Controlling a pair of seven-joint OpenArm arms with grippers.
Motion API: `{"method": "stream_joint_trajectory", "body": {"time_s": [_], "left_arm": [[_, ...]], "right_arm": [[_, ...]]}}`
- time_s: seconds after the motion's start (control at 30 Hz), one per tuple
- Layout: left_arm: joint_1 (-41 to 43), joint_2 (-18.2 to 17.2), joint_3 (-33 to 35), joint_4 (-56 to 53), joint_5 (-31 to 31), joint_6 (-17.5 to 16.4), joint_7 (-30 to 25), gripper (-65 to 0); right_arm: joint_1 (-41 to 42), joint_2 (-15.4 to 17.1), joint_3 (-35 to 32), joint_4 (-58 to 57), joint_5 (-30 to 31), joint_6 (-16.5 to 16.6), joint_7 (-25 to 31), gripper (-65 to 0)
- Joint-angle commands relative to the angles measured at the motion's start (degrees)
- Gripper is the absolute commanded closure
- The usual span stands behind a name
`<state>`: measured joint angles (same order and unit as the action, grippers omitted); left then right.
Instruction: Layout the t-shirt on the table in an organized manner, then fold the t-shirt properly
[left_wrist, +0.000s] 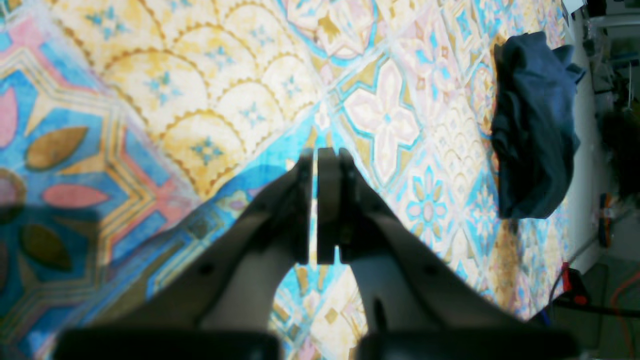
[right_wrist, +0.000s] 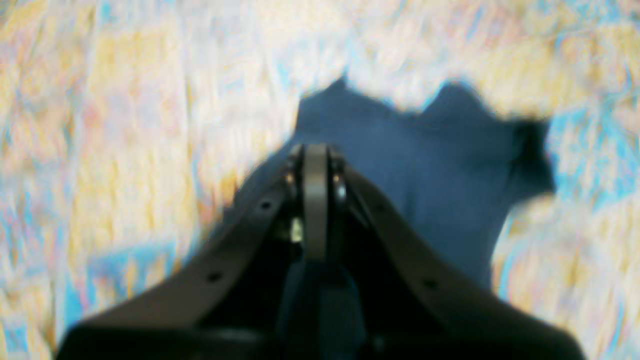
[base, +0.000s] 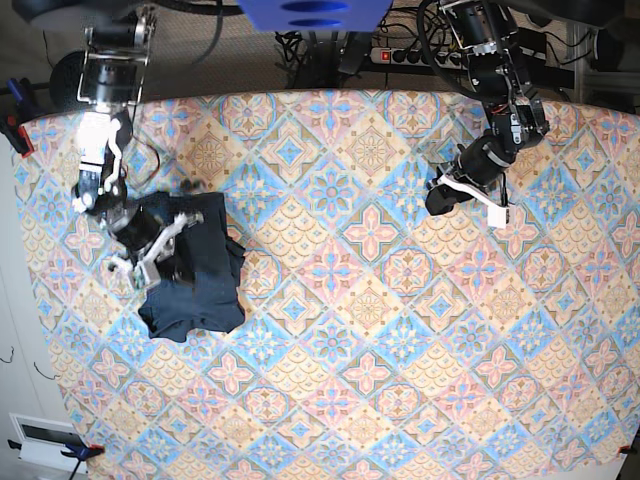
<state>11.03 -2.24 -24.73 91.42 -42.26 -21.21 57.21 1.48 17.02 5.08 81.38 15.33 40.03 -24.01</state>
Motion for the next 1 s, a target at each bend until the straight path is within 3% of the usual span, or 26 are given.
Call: {"method": "stream_joint_trajectory", "body": {"time_s": [0.0, 0.13, 0.47, 0.63, 0.8, 0.97], "left_arm": [[-0.6, -0.3, 0.0, 0.8, -1.1, -0.5, -0.7, 0.0], [-0.6, -0.3, 0.0, 0.8, -1.1, -0.5, -0.7, 0.0], [-0.7, -0.3, 0.0, 1.0, -1.3, -0.5, -0.7, 0.0], [-0.5, -0.4, 0.0, 1.3, -1.3, -0.5, -0.6, 0.0], [-0.2, -0.4, 0.0, 1.4, -1.4, -0.5, -0.6, 0.0], [-0.2, -0.4, 0.0, 1.4, -1.4, -0.5, -0.6, 0.0]], "right_arm": [[0.4, 0.8, 0.1, 2.0, 1.1, 0.0, 1.5, -0.2], [-1.5, 0.8, -0.2, 1.2, 1.0, 0.0, 1.5, -0.2], [-1.8, 0.8, -0.2, -14.9, 0.9, 0.0, 1.7, -0.2], [-2.0, 0.8, 0.4, -7.8, 3.2, 0.0, 1.8, -0.2], [-4.4, 0.9, 0.4, 1.1, 9.2, 0.0, 1.5, -0.2], [-7.3, 1.0, -0.1, 2.5, 9.9, 0.0, 1.5, -0.2]]}}
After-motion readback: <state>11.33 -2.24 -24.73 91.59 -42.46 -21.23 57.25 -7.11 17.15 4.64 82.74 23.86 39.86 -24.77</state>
